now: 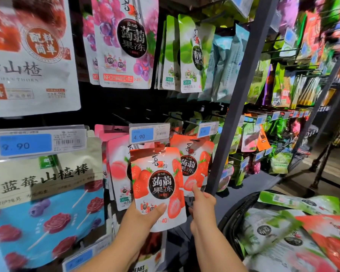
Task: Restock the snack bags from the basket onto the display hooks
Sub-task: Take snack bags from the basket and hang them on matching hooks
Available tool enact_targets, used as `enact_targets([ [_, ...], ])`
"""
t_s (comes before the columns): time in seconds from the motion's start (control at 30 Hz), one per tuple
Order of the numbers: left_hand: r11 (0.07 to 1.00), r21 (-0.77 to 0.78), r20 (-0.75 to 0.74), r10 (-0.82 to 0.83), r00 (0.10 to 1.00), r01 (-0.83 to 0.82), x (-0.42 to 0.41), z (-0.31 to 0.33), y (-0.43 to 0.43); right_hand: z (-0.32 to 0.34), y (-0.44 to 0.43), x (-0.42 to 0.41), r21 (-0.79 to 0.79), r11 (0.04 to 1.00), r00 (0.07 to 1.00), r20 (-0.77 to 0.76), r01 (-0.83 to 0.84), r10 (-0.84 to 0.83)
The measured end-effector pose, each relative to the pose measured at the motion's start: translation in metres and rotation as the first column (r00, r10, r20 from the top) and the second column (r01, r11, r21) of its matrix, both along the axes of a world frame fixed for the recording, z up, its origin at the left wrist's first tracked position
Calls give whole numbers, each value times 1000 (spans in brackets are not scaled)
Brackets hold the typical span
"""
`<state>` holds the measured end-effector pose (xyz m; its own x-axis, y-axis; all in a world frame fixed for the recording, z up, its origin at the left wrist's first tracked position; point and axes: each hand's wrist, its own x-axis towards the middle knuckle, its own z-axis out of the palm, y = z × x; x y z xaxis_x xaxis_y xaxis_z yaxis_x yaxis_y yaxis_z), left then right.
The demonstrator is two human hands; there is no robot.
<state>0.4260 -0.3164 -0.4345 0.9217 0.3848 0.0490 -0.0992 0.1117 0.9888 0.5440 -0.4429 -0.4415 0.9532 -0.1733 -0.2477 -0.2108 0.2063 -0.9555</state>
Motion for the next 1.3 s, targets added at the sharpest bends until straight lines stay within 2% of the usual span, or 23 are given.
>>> enact_targets([
  [0.07, 1000, -9, 16, -15, 1000, 15, 3, 2, -4, 16, -2, -22, 77, 978, 980, 68, -192, 187],
  [0.13, 1000, -1, 26, -29, 999, 29, 7, 4, -7, 33, -4, -43, 145, 910, 919, 137, -388, 369],
  [0.2, 999, 18, 34, -43, 999, 42, 12, 8, -11, 39, -7, -52, 103, 882, 879, 191, -460, 437],
  [0.3, 998, 35, 18, -59, 998, 59, 24, 13, -15, 35, -14, -52, 2, 927, 897, 253, -376, 363],
  [0.47, 992, 95, -50, -79, 996, 84, 50, 24, -30, 34, -26, -40, 9, 985, 938, 307, -174, 162],
  [0.57, 984, 151, -40, -90, 995, 95, 64, 31, -37, 32, -29, -29, 33, 995, 952, 297, -91, 77],
  [0.7, 992, 100, -10, -79, 997, 80, 83, 37, -43, 34, -32, -14, 30, 999, 949, 315, -23, 12],
  [1.03, 990, 138, -49, 10, 999, -4, 109, 32, -37, 28, -24, 14, -49, 998, 943, 334, 31, -13],
  [1.3, 976, 214, -81, 55, 995, -37, 114, 31, -33, 25, -15, 20, -275, 959, 912, 406, 70, 50],
])
